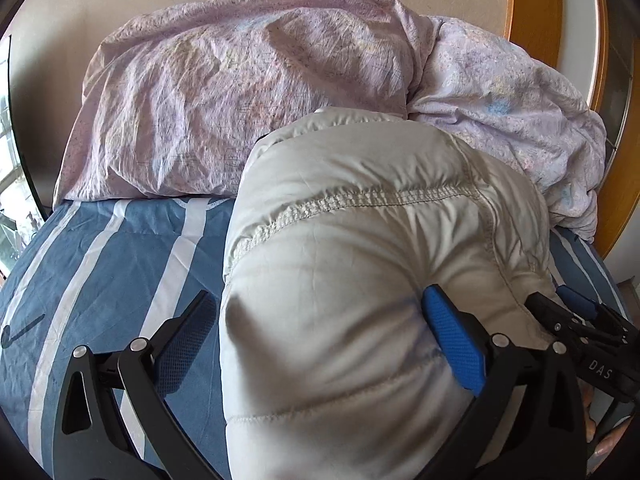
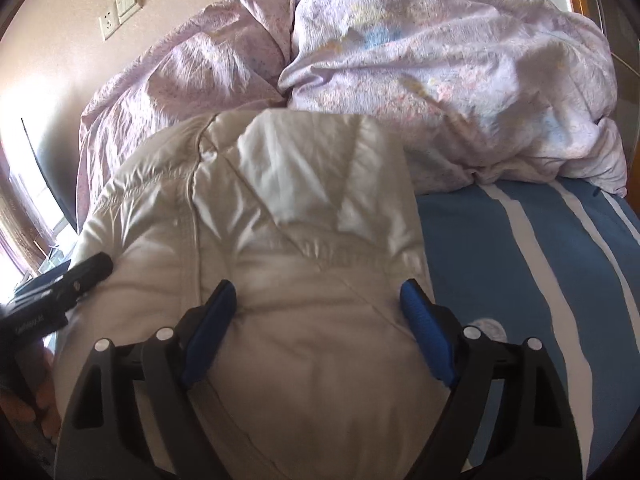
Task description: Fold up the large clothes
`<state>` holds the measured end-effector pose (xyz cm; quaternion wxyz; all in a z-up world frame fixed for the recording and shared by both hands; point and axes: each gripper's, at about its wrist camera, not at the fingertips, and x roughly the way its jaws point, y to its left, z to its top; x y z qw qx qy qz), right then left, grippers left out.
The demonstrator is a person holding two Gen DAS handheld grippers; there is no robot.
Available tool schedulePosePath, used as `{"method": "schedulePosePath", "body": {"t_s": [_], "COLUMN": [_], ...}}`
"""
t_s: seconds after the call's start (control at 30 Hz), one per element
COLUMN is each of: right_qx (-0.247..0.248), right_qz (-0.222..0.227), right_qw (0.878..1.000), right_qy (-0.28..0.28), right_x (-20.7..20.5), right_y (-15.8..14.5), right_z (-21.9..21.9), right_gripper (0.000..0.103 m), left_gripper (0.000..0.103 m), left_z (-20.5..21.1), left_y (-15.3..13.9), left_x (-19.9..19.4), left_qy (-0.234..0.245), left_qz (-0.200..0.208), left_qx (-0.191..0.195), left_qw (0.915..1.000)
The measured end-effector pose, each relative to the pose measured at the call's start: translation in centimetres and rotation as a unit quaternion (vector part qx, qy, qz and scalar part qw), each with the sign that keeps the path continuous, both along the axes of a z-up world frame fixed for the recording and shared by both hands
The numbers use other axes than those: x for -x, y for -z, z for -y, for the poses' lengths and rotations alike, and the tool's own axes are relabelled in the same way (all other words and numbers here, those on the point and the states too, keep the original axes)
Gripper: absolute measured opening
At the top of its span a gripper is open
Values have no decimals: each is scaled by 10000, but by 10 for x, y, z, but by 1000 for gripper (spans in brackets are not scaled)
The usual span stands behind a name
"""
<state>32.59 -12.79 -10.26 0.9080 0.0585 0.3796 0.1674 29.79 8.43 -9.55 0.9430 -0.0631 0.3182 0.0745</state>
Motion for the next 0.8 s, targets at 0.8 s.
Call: {"method": "schedulePosePath", "body": {"t_s": [0.8], "right_qx": [-180], "right_qz": [109], "right_qw": [9985], "right_qy": [511], "right_x": [146], "right_y": [-64], "right_z": [48], "right_gripper": [101], "left_gripper": [102], "left_z": [-17], "left_y": [-34], "left_x": [153], "left_qy": [121], "left_qz": [33], "left_qx": [323], "left_qw": [9994]}}
